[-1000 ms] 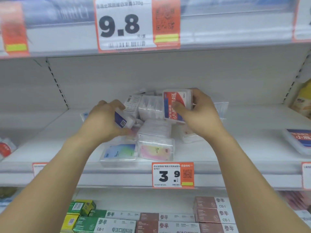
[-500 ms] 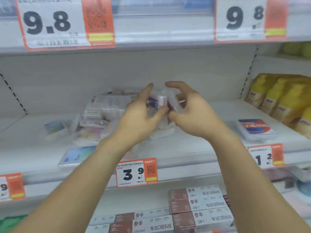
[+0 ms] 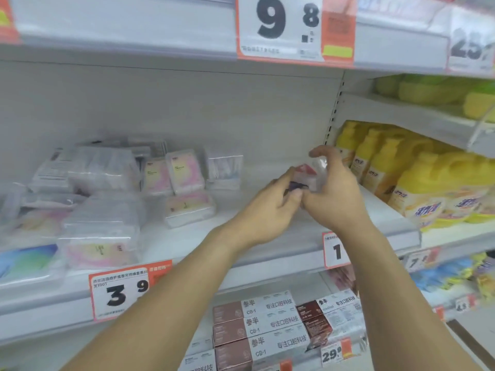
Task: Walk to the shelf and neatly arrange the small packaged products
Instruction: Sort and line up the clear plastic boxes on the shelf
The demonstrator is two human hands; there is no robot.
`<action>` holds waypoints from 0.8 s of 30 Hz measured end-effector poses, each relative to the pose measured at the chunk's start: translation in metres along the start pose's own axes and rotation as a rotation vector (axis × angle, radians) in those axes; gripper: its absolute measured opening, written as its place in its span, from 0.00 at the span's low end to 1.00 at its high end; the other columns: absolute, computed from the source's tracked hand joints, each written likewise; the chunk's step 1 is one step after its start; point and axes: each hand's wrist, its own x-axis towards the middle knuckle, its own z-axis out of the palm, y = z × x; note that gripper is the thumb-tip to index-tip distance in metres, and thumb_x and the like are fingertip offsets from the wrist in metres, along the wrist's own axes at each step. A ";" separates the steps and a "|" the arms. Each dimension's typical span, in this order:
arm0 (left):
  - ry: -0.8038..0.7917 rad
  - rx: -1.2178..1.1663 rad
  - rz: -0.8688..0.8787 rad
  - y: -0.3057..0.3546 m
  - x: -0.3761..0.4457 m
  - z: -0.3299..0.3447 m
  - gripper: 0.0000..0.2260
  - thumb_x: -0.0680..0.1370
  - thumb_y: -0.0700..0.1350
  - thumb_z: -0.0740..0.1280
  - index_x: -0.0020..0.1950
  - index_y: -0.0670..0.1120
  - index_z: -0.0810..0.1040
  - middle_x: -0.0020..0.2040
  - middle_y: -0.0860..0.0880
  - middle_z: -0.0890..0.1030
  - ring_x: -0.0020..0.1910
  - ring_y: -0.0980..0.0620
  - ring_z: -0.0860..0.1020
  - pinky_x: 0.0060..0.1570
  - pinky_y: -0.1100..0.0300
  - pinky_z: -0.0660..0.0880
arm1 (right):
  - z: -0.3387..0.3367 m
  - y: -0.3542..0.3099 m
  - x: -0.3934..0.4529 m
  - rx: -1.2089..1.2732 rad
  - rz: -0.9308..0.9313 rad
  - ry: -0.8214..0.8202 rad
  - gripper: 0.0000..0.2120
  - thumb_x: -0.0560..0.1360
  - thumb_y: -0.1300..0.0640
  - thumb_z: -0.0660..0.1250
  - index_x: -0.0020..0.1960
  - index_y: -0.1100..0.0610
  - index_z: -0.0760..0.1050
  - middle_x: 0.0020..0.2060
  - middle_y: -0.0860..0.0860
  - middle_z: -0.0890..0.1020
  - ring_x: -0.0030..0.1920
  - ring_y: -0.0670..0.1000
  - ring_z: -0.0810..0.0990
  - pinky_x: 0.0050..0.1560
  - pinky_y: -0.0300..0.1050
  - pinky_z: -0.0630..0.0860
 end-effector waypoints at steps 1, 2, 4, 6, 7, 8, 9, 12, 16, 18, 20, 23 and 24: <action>0.014 0.097 0.019 -0.001 0.000 -0.001 0.24 0.82 0.50 0.59 0.77 0.47 0.60 0.71 0.49 0.69 0.70 0.51 0.69 0.67 0.61 0.64 | -0.003 0.004 0.003 -0.033 0.036 0.026 0.26 0.69 0.60 0.69 0.65 0.49 0.67 0.46 0.53 0.79 0.44 0.54 0.77 0.38 0.43 0.68; 0.045 0.228 0.044 -0.004 0.000 -0.004 0.24 0.81 0.50 0.61 0.75 0.46 0.63 0.71 0.47 0.69 0.70 0.48 0.68 0.69 0.58 0.63 | -0.005 0.008 0.007 -0.091 0.075 0.018 0.25 0.70 0.59 0.68 0.66 0.49 0.68 0.43 0.53 0.79 0.44 0.57 0.78 0.39 0.45 0.69; 0.055 0.578 0.067 -0.007 -0.005 -0.015 0.21 0.79 0.52 0.62 0.71 0.47 0.69 0.68 0.45 0.71 0.69 0.45 0.67 0.71 0.46 0.60 | -0.007 0.015 0.014 -0.222 0.199 -0.025 0.24 0.74 0.53 0.67 0.69 0.52 0.69 0.46 0.56 0.80 0.53 0.61 0.78 0.46 0.48 0.72; 0.024 0.826 -0.008 -0.011 -0.011 -0.031 0.19 0.79 0.53 0.62 0.68 0.48 0.72 0.66 0.46 0.71 0.71 0.45 0.62 0.72 0.36 0.52 | -0.003 0.014 0.016 -0.290 0.316 0.002 0.26 0.75 0.49 0.67 0.72 0.54 0.69 0.61 0.62 0.77 0.66 0.63 0.70 0.59 0.53 0.70; 0.028 0.874 -0.044 -0.011 -0.015 -0.040 0.19 0.79 0.53 0.62 0.67 0.48 0.72 0.66 0.45 0.71 0.71 0.45 0.61 0.72 0.35 0.50 | 0.002 0.009 0.016 -0.282 0.337 0.060 0.27 0.75 0.48 0.67 0.72 0.54 0.69 0.65 0.63 0.73 0.68 0.64 0.67 0.63 0.55 0.68; 0.044 0.893 -0.063 -0.011 -0.019 -0.048 0.19 0.79 0.53 0.62 0.68 0.48 0.72 0.66 0.45 0.71 0.71 0.44 0.61 0.72 0.36 0.51 | 0.007 0.000 0.014 -0.249 0.314 0.132 0.25 0.75 0.48 0.67 0.70 0.54 0.71 0.65 0.62 0.72 0.67 0.64 0.68 0.64 0.56 0.68; 0.059 0.899 -0.082 -0.011 -0.026 -0.059 0.20 0.78 0.54 0.62 0.68 0.48 0.72 0.66 0.44 0.71 0.71 0.44 0.62 0.72 0.37 0.53 | 0.012 -0.011 0.013 -0.196 0.262 0.200 0.22 0.75 0.49 0.66 0.66 0.54 0.73 0.63 0.61 0.73 0.64 0.63 0.71 0.63 0.57 0.71; 0.092 0.946 -0.147 -0.013 -0.047 -0.087 0.22 0.77 0.57 0.63 0.68 0.49 0.73 0.65 0.43 0.72 0.67 0.42 0.66 0.67 0.45 0.63 | 0.027 -0.050 0.010 -0.045 0.095 0.175 0.12 0.73 0.50 0.66 0.54 0.53 0.79 0.50 0.56 0.83 0.50 0.56 0.82 0.51 0.48 0.78; 0.142 1.071 -0.259 -0.029 -0.086 -0.128 0.27 0.74 0.62 0.59 0.68 0.47 0.72 0.67 0.42 0.70 0.70 0.41 0.62 0.68 0.44 0.62 | 0.057 -0.093 -0.005 -0.012 -0.026 -0.200 0.11 0.75 0.53 0.69 0.55 0.56 0.81 0.49 0.51 0.84 0.51 0.52 0.81 0.47 0.38 0.72; 0.112 1.070 -0.335 -0.036 -0.106 -0.146 0.31 0.72 0.64 0.56 0.69 0.48 0.70 0.72 0.42 0.64 0.76 0.45 0.54 0.70 0.40 0.58 | 0.075 -0.107 -0.015 -0.068 -0.062 -0.419 0.17 0.76 0.49 0.69 0.62 0.55 0.78 0.56 0.52 0.80 0.58 0.53 0.78 0.52 0.39 0.70; 0.056 1.045 -0.353 -0.042 -0.122 -0.159 0.33 0.71 0.65 0.54 0.72 0.49 0.68 0.77 0.45 0.57 0.78 0.50 0.44 0.71 0.36 0.55 | 0.091 -0.116 -0.021 -0.102 -0.068 -0.509 0.20 0.75 0.46 0.69 0.65 0.52 0.76 0.61 0.54 0.75 0.63 0.55 0.74 0.57 0.42 0.69; 0.032 0.910 -0.304 -0.049 -0.140 -0.170 0.34 0.69 0.66 0.56 0.73 0.53 0.66 0.79 0.48 0.55 0.78 0.53 0.39 0.72 0.35 0.52 | 0.108 -0.134 -0.027 -0.030 -0.127 -0.466 0.17 0.75 0.48 0.69 0.62 0.50 0.77 0.61 0.54 0.76 0.63 0.54 0.75 0.56 0.42 0.70; 0.026 0.854 -0.277 -0.050 -0.143 -0.173 0.33 0.70 0.65 0.57 0.73 0.53 0.67 0.79 0.48 0.56 0.78 0.54 0.39 0.74 0.38 0.53 | 0.113 -0.141 -0.028 0.024 -0.142 -0.449 0.16 0.75 0.49 0.69 0.62 0.49 0.77 0.60 0.52 0.77 0.62 0.52 0.76 0.54 0.41 0.70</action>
